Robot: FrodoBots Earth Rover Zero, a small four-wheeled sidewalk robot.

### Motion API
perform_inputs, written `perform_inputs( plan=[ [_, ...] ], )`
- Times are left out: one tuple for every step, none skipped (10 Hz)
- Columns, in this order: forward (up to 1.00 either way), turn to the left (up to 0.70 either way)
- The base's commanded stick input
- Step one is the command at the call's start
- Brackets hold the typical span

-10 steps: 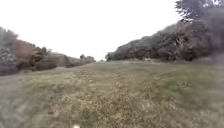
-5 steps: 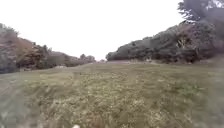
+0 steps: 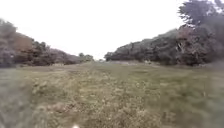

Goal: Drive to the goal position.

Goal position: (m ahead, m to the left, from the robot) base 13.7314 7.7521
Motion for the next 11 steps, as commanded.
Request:
perform_inputs(
  plan=[
    [0.85,0.01],
    [0.85,0.01],
    [0.85,0.01],
    [0.85,0.01],
    [0.85,0.01],
    [0.85,0.01],
    [0.85,0.01],
    [0.85,0.01],
    [0.85,0.01],
    [0.85,0.01],
    [0.85,0.01]
  ],
)
